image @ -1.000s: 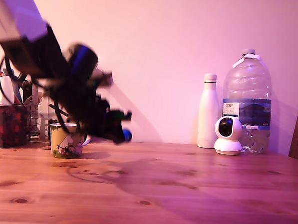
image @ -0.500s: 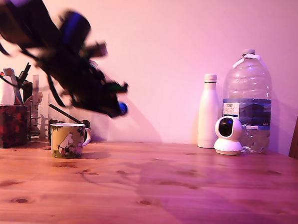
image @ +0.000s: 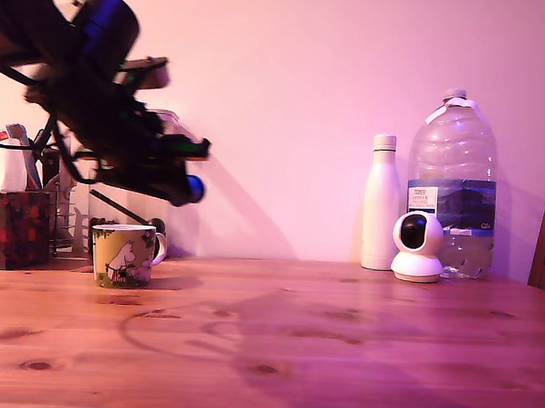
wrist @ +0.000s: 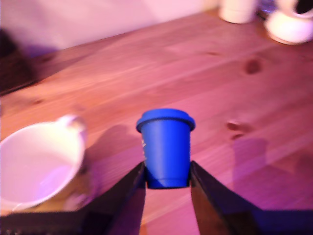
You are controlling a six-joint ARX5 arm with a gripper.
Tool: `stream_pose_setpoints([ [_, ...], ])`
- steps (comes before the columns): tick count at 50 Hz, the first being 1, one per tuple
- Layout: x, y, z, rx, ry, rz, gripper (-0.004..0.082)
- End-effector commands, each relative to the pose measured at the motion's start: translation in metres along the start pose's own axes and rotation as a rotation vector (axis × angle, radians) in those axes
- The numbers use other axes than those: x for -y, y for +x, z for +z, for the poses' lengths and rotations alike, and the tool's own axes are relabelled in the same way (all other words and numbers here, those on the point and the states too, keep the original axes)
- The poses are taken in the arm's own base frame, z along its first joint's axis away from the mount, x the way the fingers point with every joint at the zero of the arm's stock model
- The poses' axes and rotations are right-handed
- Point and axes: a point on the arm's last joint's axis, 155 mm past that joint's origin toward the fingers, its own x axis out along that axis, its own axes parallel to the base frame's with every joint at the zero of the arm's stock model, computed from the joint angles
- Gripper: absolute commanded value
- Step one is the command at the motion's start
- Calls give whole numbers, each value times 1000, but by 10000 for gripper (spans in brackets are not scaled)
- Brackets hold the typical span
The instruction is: Pick up the coffee capsules from the table one by one and drop them inside the nearest coffee cup
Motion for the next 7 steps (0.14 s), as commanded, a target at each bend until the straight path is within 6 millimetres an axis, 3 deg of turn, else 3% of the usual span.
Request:
stream_pose_setpoints([
  [1, -4, -6, 3, 14, -6, 9, 160],
  [7, -4, -9, 7, 24, -7, 10, 160],
])
